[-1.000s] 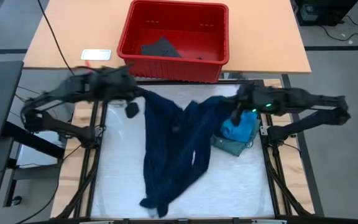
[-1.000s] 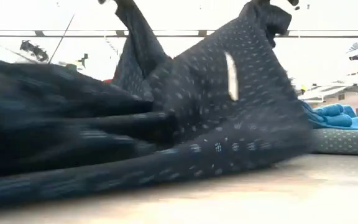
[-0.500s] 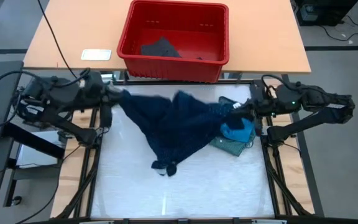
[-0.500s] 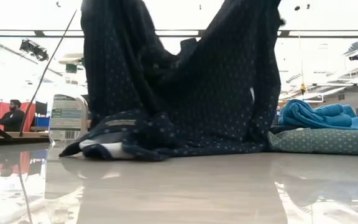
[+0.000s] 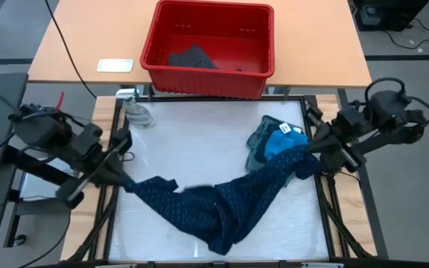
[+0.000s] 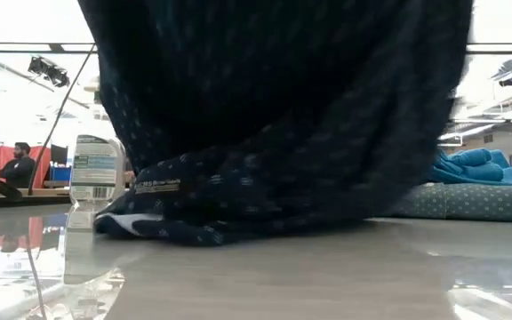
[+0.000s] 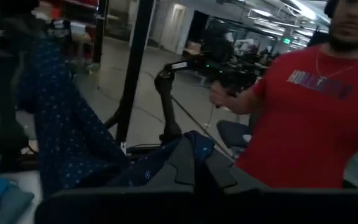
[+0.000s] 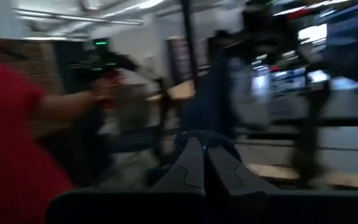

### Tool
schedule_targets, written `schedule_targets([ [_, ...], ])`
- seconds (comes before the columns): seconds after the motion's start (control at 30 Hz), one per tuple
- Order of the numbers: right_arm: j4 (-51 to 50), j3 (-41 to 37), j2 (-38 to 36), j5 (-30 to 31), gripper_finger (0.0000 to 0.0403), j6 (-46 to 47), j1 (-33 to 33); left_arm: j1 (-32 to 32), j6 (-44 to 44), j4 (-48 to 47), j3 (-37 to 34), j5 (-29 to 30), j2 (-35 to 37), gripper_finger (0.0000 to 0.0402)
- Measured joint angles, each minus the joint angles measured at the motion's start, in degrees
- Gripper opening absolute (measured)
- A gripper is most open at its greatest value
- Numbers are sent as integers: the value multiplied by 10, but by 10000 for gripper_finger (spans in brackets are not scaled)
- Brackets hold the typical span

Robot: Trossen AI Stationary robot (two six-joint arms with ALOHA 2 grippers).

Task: Fold laundry
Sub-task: Fold the dark blue polo shirt

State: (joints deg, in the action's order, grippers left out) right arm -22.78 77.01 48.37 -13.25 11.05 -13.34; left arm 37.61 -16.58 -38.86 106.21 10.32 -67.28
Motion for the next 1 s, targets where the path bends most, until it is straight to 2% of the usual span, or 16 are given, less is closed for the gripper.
schedule_targets([
  [0.07,-1,0,-2,52,0,-22,1,7,20,-1,0,45,0,0],
  [0.1,-1,0,-3,92,0,-36,4,6,30,-6,0,91,2,0],
  [0.2,-20,0,-2,243,0,-80,24,6,32,-76,0,303,18,0],
  [0.27,-60,0,9,335,0,-107,54,3,-29,-169,0,457,30,0],
  [0.3,-83,0,18,371,0,-111,75,-4,-75,-230,0,508,35,0],
  [0.33,-104,-3,29,392,0,-112,99,-14,-133,-293,0,531,37,0],
  [0.43,-131,-32,73,371,0,-92,170,-66,-344,-471,-13,521,36,0],
  [0.5,-124,-59,108,335,0,-66,202,-101,-446,-515,-48,480,34,0],
  [0.63,-71,-101,185,304,3,-58,248,-154,-485,-485,-161,404,40,0],
  [0.8,-17,-119,295,301,12,-70,302,-216,-552,-467,-309,341,34,1],
  [0.9,-28,-114,342,296,39,-32,333,-243,-564,-393,-381,289,34,6],
  [1.0,-59,-104,364,239,82,15,351,-250,-555,-322,-419,261,36,8],
])
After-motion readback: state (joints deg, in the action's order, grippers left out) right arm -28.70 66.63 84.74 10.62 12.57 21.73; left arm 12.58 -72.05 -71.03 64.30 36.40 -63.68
